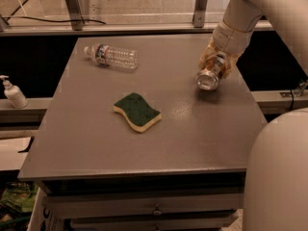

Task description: Place orange can upright

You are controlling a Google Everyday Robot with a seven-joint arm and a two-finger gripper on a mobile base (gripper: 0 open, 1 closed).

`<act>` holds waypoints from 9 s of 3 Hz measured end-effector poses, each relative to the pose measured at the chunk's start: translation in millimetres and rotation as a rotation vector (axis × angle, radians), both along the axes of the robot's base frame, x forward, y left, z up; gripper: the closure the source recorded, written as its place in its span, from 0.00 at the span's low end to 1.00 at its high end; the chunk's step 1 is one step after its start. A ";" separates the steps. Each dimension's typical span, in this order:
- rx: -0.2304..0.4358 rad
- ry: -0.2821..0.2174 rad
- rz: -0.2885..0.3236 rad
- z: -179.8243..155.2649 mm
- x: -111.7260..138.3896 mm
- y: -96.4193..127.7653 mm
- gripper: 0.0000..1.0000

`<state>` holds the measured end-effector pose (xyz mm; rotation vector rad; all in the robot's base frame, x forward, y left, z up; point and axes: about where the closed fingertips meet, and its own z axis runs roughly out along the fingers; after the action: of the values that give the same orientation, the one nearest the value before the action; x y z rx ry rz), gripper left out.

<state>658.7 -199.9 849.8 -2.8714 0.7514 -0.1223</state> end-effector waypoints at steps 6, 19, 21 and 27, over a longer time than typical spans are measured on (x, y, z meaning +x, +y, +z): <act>0.142 -0.190 0.640 34.6 -28.6 22.8 1.00; 0.378 -1.409 1.113 97.7 -58.2 41.8 1.00; 0.279 -1.492 1.215 75.3 -60.3 41.5 1.00; 0.382 -1.572 1.083 51.0 -63.6 22.9 0.13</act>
Offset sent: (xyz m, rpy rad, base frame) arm -0.0193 0.0259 0.0514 0.2316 -0.0507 0.4082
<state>595.0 -177.0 900.7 -1.5652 -0.8925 -1.4884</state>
